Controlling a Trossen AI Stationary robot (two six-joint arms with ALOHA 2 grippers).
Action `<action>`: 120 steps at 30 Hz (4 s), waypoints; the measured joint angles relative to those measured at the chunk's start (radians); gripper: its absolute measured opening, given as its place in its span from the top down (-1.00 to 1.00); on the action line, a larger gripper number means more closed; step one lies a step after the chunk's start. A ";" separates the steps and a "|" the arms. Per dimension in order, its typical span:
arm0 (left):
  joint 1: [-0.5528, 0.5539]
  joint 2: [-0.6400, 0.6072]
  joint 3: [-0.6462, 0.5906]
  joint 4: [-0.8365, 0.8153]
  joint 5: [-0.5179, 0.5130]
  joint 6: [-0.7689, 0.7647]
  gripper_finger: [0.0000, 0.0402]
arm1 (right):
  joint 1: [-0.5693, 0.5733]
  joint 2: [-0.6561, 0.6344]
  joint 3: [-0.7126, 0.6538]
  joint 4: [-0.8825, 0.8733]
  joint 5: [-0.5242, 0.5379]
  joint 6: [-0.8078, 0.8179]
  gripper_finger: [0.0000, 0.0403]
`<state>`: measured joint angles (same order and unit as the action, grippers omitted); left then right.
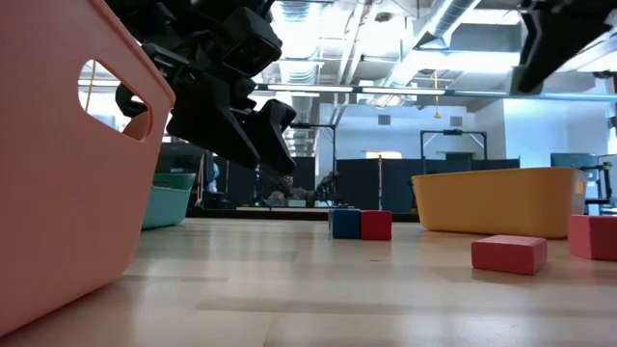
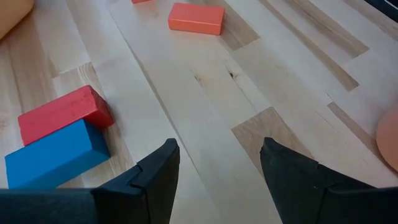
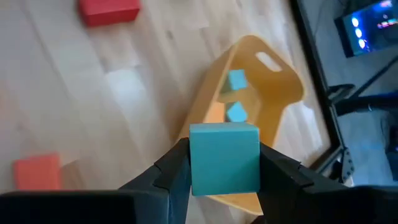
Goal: Sort blocks by size
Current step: Put the light blue cube block into the yellow bin, then put the thick yellow rectangular block into the orange bin
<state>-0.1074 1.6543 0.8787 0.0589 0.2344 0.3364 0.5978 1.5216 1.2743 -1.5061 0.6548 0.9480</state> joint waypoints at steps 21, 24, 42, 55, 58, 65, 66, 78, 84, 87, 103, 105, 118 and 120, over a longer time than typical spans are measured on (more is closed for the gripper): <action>0.000 0.000 0.000 -0.001 0.000 -0.001 -0.06 | -0.308 -0.031 0.000 -0.020 0.029 -0.038 0.15; 0.000 0.000 0.000 -0.001 0.000 -0.001 -0.06 | -0.361 -0.031 -0.001 0.008 0.028 -0.085 0.15; 0.000 0.000 0.000 -0.039 0.000 -0.004 -0.06 | -0.599 -0.094 -0.213 0.294 -0.138 -0.330 0.15; 0.000 0.000 0.000 -0.062 -0.010 0.011 -0.06 | -0.672 -0.284 -0.406 0.460 -0.248 -0.332 0.15; 0.000 0.000 0.000 -0.062 -0.010 0.010 -0.06 | -0.674 -0.317 -0.441 0.504 -0.265 -0.334 0.15; 0.000 0.000 0.000 -0.061 -0.011 0.008 -0.06 | -0.673 -0.331 -0.452 0.529 -0.267 -0.348 0.13; 0.000 0.000 0.000 -0.060 -0.011 0.008 -0.06 | -0.673 -0.329 -0.452 0.533 -0.267 -0.351 0.13; 0.000 0.000 0.000 -0.060 -0.011 -0.003 -0.06 | -0.673 -0.325 -0.453 0.562 -0.276 -0.373 0.13; 0.000 0.000 0.000 -0.060 -0.011 -0.004 -0.06 | -0.680 -0.325 -0.466 0.587 -0.285 -0.373 0.13; 0.000 0.000 0.000 -0.060 -0.011 -0.007 -0.06 | -0.696 -0.324 -0.501 0.629 -0.314 -0.373 0.13; 0.000 0.000 0.000 -0.060 -0.012 -0.012 -0.06 | -0.739 -0.324 -0.566 0.703 -0.344 -0.401 -0.05; 0.000 0.000 0.000 -0.061 -0.029 -0.012 -0.06 | -0.739 -0.324 -0.566 0.702 -0.344 -0.403 -0.11; 0.000 -0.077 0.000 -0.197 -0.116 -0.016 -0.06 | -0.728 -0.360 -0.566 0.744 -0.343 -0.426 -0.23; 0.000 -0.117 0.000 -0.269 -0.137 -0.016 -0.06 | -0.729 -0.376 -0.561 0.740 -0.343 -0.426 -0.24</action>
<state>-0.1078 1.5373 0.8791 -0.2104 0.0972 0.3205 -0.1307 1.1459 0.7131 -0.7665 0.3122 0.5217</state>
